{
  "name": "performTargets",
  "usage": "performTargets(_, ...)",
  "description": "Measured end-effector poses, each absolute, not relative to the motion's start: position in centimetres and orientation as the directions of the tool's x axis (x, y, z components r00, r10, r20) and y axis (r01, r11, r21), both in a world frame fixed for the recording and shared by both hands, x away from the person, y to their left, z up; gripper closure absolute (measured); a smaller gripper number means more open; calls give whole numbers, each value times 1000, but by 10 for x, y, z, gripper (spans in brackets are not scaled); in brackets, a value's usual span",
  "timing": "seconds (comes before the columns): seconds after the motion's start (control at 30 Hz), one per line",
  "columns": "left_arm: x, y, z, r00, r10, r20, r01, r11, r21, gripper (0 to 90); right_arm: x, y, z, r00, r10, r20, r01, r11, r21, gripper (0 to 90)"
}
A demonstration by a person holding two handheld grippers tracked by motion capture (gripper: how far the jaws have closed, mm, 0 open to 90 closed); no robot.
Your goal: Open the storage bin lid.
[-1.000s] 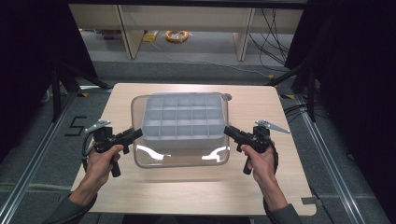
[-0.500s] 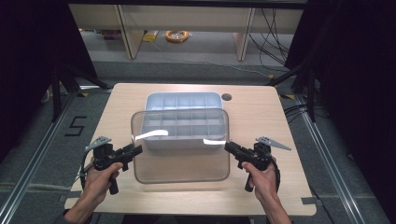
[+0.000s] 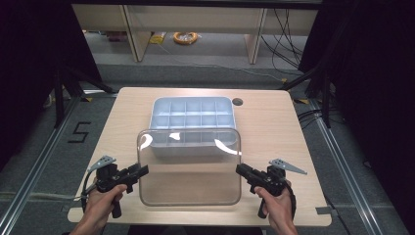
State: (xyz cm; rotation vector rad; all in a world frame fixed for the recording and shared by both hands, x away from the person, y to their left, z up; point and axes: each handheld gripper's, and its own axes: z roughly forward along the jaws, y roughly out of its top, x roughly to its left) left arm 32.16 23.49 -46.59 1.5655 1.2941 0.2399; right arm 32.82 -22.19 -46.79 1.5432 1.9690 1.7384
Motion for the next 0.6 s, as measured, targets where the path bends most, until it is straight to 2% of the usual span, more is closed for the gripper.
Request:
performTargets(0.27, 314, 236, -470, 401, 807, -434, 613, 116, 782, 578, 316, -221, -474, -448, 707, 548, 632, -183, 753, 728)
performTargets(0.3, 313, 236, -471, 403, 806, -435, 615, 113, 780, 578, 317, -223, -476, -474, 698, 537, 618, -170, 767, 728)
performTargets(0.33, 312, 235, -472, 401, 804, -439, 619, 115, 777, 578, 315, -222, -476, -449, 706, 547, 633, -181, 753, 728)
performTargets(0.4, 310, 235, -474, 405, 802, -439, 619, 113, 777, 578, 314, -224, -478, -465, 717, 520, 616, -160, 772, 728)
performTargets(0.6, 305, 235, -479, 413, 795, -444, 639, 94, 763, 583, 308, -226, -481, -461, 712, 529, 627, -161, 762, 728)
